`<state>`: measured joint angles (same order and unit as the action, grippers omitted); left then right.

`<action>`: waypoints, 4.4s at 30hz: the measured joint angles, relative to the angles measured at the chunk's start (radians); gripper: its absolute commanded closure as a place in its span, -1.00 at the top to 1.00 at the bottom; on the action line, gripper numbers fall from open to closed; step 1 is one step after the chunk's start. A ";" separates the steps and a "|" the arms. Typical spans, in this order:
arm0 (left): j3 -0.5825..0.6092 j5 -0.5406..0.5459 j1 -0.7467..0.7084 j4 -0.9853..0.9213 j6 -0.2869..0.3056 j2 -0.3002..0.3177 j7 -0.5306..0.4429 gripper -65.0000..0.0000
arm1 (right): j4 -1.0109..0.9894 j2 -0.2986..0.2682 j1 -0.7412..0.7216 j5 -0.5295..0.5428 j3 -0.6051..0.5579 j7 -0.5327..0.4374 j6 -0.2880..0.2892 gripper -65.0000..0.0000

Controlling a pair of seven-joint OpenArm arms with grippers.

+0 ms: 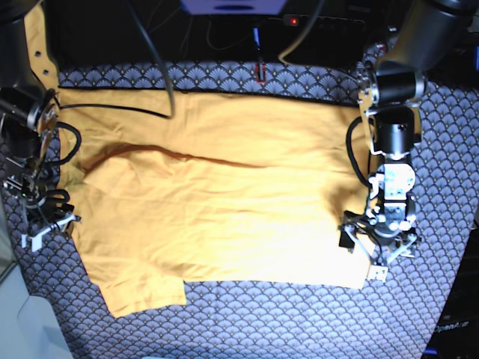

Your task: Fold the T-shirt properly

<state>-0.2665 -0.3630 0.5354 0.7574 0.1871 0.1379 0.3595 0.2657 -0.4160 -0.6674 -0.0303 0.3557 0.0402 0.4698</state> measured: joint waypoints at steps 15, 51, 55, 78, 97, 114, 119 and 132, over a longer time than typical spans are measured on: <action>0.002 0.000 -0.070 0.119 0.000 0.000 0.000 0.75 | -0.116 0.005 -0.047 0.008 0.002 -0.042 0.000 -0.19; 0.005 0.000 -0.094 0.166 0.000 -0.014 0.003 0.76 | 0.441 0.087 0.239 -0.008 0.002 0.132 0.191 -1.00; 0.005 0.000 -0.075 0.119 0.000 -0.014 -0.011 0.76 | 0.441 0.086 0.239 -0.008 0.001 0.133 0.192 -1.00; -0.139 0.000 0.248 -0.553 -0.120 0.048 -0.403 0.75 | 0.443 0.083 0.239 -0.011 -0.005 0.133 0.189 -1.00; -0.137 -0.002 0.193 -0.553 -0.113 0.011 -0.417 0.75 | 0.443 0.083 0.239 -0.011 -0.005 0.133 0.191 -1.00; -0.137 0.006 0.176 -0.550 -0.108 0.008 -0.433 -0.16 | 0.443 0.083 0.239 -0.011 -0.005 0.133 0.191 -1.00; -0.143 0.005 0.168 -0.548 -0.105 0.005 -0.440 -0.81 | 0.443 0.083 0.238 -0.011 -0.005 0.133 0.191 -1.00; -0.144 0.004 0.151 -0.540 -0.108 0.006 -0.475 -1.00 | 0.444 0.084 0.239 -0.011 -0.003 0.133 0.192 -1.00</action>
<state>-0.4107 -0.3588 0.6868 0.2173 0.0792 0.1436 -0.1150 0.7094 -0.3325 -0.4286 -0.0414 0.3523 0.1730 0.6613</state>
